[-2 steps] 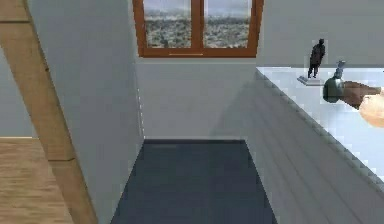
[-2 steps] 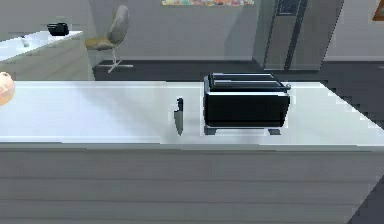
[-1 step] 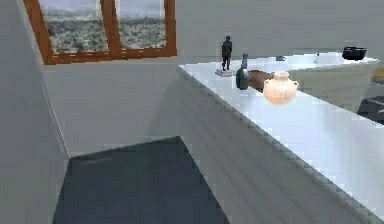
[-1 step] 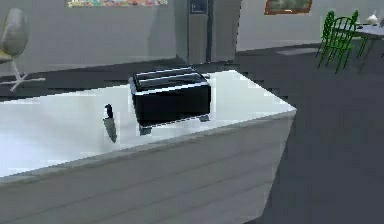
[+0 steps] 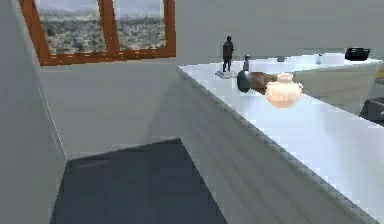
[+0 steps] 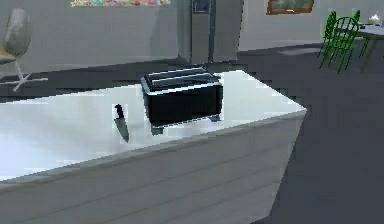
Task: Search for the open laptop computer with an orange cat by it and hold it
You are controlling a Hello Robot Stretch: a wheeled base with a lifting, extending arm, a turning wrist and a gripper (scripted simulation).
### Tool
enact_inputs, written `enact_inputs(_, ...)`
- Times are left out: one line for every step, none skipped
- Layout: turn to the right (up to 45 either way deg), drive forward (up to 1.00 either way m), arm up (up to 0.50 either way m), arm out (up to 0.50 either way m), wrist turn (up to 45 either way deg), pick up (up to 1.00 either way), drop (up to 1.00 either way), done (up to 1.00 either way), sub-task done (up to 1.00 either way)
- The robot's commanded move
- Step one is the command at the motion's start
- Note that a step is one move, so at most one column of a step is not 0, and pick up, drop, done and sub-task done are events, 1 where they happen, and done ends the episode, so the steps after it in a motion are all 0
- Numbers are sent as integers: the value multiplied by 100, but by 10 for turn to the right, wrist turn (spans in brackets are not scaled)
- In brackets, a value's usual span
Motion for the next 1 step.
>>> enact_inputs(-450,0,0,0,0,0,0,0,0)
